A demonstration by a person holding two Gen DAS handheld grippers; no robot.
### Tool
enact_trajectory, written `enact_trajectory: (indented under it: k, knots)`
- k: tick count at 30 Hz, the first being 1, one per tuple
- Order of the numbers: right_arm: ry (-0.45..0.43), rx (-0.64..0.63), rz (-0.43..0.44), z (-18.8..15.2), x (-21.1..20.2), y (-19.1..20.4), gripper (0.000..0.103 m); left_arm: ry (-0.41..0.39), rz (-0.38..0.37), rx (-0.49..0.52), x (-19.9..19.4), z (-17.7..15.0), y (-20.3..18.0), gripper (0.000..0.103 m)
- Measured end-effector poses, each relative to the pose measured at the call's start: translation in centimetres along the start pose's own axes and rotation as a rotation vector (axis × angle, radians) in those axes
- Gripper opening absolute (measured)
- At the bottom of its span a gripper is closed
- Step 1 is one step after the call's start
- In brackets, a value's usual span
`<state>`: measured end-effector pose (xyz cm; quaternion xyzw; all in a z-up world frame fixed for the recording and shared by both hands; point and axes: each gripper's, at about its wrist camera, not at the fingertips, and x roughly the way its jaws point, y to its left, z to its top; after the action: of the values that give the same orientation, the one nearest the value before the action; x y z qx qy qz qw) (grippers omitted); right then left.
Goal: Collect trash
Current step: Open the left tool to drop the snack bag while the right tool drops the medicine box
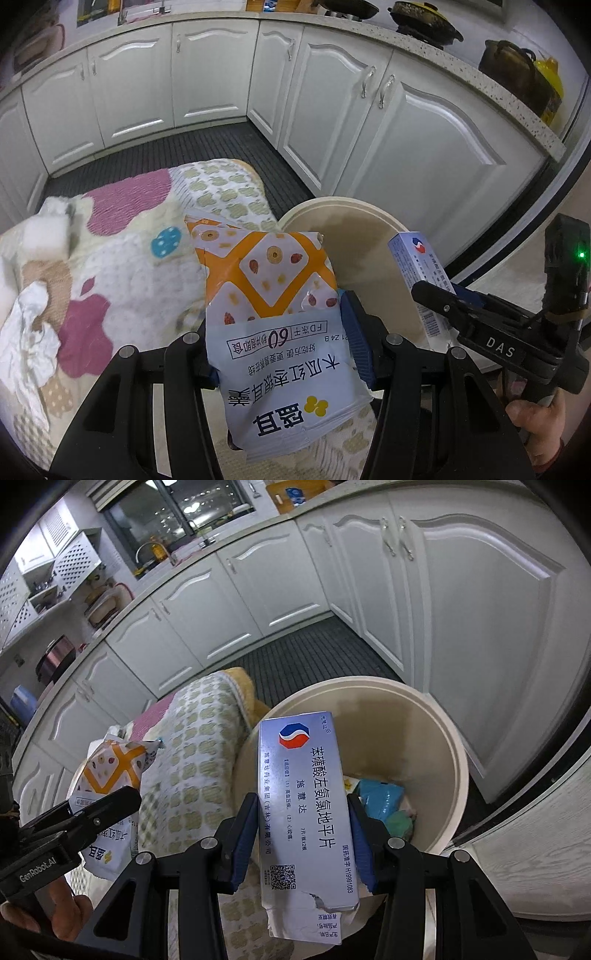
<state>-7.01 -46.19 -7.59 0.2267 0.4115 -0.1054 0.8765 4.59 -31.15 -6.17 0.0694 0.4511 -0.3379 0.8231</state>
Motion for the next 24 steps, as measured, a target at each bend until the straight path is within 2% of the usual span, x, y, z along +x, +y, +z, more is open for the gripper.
enact_trajectory:
  k: [6, 11, 14, 16, 17, 18, 24]
  knots:
    - [0.009, 0.02, -0.016, 0.2, 0.7, -1.1, 0.045, 0.001, -0.002, 0.013, 1.3, 0.6, -0.9, 0.052]
    - [0.019, 0.038, -0.034, 0.3, 1.2, -2.0, 0.045, 0.016, -0.033, -0.007, 2.4, 1.1, -1.2, 0.053]
    - [0.017, 0.051, -0.047, 0.6, 1.5, -2.5, 0.046, 0.011, -0.053, -0.016, 3.0, 1.2, -1.4, 0.057]
    - [0.016, 0.066, -0.055, 0.7, 1.6, -2.9, 0.056, -0.003, -0.084, -0.03, 3.3, 1.2, -1.4, 0.06]
    - [0.018, 0.076, -0.059, 0.7, 1.5, -3.1, 0.063, -0.003, -0.082, -0.03, 3.3, 1.2, -1.5, 0.063]
    - [0.02, 0.082, -0.06, 0.6, 1.5, -3.3, 0.065, 0.001, -0.073, -0.029, 3.5, 1.2, -1.5, 0.067]
    - [0.035, 0.078, -0.051, -0.1, 1.3, -3.2, 0.065, 0.02, -0.054, -0.024, 3.4, 0.7, -1.4, 0.067]
